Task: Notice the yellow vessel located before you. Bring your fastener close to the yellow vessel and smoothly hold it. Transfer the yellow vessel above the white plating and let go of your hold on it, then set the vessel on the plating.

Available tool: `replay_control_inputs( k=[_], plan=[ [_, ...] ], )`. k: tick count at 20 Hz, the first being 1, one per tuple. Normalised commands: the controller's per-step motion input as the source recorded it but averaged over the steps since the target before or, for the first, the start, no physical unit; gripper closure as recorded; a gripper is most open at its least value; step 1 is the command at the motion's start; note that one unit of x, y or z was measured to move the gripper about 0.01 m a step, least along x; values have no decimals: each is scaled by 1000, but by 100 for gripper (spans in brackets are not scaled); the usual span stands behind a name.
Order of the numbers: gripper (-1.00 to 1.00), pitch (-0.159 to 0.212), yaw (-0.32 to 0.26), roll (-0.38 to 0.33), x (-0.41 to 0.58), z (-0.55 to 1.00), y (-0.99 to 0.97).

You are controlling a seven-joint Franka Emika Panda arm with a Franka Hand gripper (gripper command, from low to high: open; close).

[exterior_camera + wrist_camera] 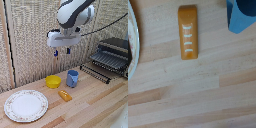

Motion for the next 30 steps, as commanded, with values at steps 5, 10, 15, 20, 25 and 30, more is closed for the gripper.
replay_control_inputs(
  k=[5, 10, 15, 20, 25, 30],
  plan=[
    [-100, 7, 182, -19, 606, -342, -230],
    [-100, 0, 192, -9, 451, -338, -298],
    [-100, 50, 209, -35, 367, -367, -274],
    [-100, 73, 187, -63, 358, -397, -130],
    [-100, 20, 105, -30, 495, -399, -159],
    [-100, 0, 109, -10, 496, -343, -229]
  ],
)
